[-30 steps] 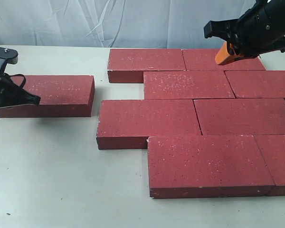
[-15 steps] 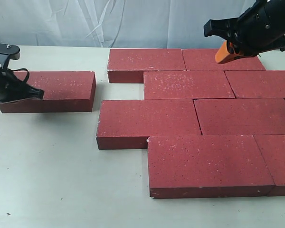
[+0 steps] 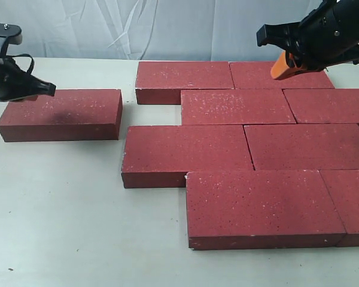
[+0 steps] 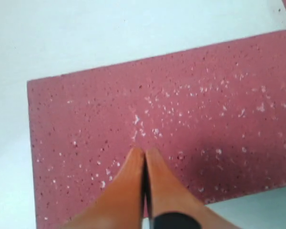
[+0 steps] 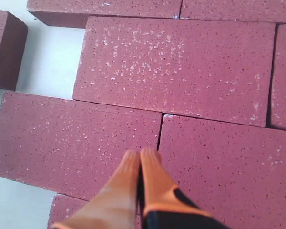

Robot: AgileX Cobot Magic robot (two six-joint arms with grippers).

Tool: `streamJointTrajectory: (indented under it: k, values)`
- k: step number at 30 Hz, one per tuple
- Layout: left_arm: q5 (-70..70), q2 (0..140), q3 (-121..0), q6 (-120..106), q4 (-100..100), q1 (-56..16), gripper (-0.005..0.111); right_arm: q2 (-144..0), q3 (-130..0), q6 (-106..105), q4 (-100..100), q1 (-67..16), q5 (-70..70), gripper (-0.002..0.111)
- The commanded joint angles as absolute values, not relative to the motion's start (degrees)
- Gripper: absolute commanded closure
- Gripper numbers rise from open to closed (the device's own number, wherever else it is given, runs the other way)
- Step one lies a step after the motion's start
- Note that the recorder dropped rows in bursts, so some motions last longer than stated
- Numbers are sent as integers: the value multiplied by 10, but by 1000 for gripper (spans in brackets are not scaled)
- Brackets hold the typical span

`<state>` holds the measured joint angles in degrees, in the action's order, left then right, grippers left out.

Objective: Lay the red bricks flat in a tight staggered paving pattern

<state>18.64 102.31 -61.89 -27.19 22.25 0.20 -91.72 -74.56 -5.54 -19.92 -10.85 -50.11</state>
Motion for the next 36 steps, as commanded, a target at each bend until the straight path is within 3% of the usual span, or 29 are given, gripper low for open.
streamJointTrajectory:
  k: [1,10,29,36]
  values:
    - [176,1038,-638,-270,233,4,107,-918,-744,-57,-200,-104,-498,109]
    - [176,1103,-651,-275,269,-3,107,-918,-744,-59,-200,-104,-495,109]
    - [165,1119,-655,-288,278,-89,107,-918,-744,-59,-200,-104,-495,109]
    - [225,1079,-688,-291,235,-43,107,-918,-744,-59,-200,-104,-495,109]
